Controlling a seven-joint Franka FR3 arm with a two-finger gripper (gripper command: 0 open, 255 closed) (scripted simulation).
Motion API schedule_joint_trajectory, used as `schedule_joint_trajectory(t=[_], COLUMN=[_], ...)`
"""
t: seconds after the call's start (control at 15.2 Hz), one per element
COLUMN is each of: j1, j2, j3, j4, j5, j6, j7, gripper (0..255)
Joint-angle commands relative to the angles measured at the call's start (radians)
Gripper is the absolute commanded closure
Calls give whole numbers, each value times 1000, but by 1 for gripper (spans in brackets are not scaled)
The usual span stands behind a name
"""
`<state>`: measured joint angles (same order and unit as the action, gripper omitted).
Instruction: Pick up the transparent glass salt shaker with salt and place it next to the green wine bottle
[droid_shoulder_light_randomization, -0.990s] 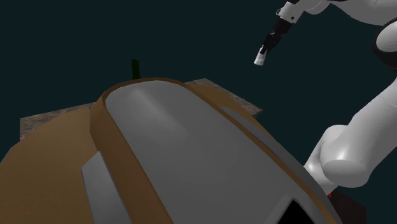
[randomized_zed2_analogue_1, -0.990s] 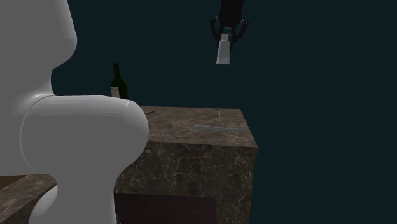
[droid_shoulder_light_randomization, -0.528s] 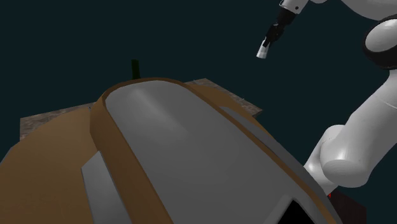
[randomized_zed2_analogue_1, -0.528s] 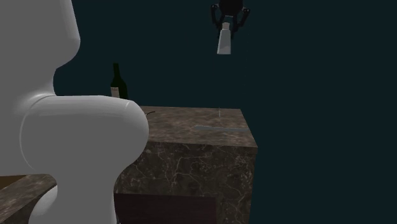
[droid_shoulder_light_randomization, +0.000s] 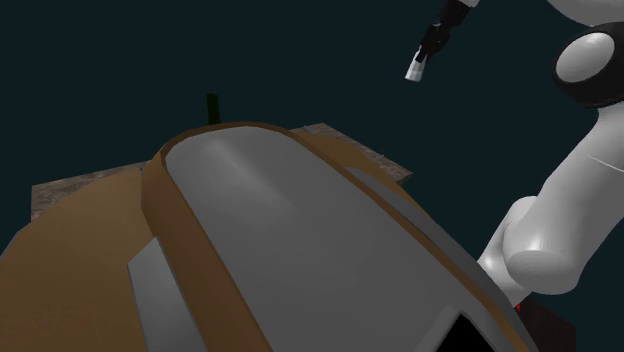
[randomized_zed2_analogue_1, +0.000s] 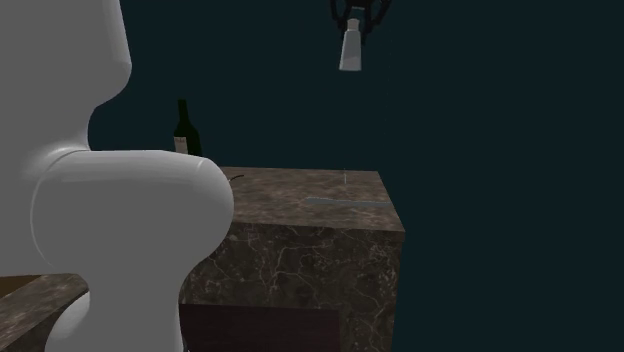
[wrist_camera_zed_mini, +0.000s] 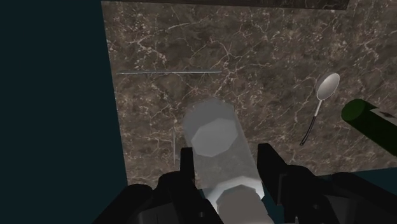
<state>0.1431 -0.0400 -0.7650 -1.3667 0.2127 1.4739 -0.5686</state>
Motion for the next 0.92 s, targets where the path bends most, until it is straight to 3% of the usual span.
schedule_joint_trajectory(t=[0.0, 0.4, 0.86], j1=[28, 97, 158], j2=[-35, -127, -154], j3=[35, 164, 290], j4=[-29, -127, -175], j5=[-32, -110, -143], j6=[15, 73, 118], j7=[55, 237, 419], gripper=[255, 255, 255])
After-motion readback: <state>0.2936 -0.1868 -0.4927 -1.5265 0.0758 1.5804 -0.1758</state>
